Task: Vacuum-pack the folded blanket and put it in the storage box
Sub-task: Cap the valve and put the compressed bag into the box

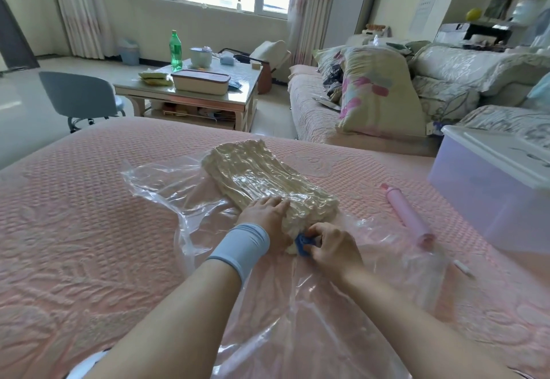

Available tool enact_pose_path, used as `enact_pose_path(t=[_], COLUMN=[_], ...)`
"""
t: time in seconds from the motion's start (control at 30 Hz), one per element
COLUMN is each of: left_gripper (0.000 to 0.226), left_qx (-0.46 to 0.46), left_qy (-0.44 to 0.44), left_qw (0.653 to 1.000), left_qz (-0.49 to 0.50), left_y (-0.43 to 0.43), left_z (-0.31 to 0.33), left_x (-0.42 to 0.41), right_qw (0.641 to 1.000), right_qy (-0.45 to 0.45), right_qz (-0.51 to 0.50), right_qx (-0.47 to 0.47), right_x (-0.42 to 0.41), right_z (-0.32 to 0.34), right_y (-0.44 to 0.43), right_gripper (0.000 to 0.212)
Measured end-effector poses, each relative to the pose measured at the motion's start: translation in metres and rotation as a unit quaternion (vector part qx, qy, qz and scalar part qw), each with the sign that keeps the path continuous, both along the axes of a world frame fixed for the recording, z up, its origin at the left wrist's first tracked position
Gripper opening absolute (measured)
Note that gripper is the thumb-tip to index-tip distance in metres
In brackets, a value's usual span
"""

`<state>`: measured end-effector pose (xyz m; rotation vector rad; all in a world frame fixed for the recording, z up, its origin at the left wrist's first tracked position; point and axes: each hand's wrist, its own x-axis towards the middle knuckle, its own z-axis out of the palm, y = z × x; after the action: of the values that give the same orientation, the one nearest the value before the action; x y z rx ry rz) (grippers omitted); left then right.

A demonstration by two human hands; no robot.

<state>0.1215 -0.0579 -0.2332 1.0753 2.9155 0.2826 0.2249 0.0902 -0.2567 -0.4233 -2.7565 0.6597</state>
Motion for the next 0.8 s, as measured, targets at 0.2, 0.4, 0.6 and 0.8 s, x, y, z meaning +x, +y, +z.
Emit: enact_pose_path(t=[0.2, 0.4, 0.6, 0.8], left_gripper=[0.091, 0.092, 0.093, 0.095], left_qx=[0.011, 0.013, 0.014, 0.011], left_qy=[0.013, 0.000, 0.002, 0.003], left_qw=[1.000, 1.000, 1.000, 1.000], left_qz=[-0.005, -0.007, -0.008, -0.004], left_y=[0.002, 0.001, 0.001, 0.003], left_z=[0.005, 0.004, 0.004, 0.004], left_x=[-0.002, -0.004, -0.005, -0.003], right_qw=[0.995, 0.994, 0.986, 0.971], right_qy=[-0.018, -0.049, -0.024, -0.069], right_qz=[0.049, 0.089, 0.160, 0.097], right_qx=[0.083, 0.039, 0.039, 0.205], right_x=[-0.005, -0.012, -0.010, -0.017], right_z=[0.005, 0.007, 0.010, 0.007], right_y=[0.006, 0.008, 0.019, 0.018], right_gripper=[0.022, 0.024, 0.041, 0.034])
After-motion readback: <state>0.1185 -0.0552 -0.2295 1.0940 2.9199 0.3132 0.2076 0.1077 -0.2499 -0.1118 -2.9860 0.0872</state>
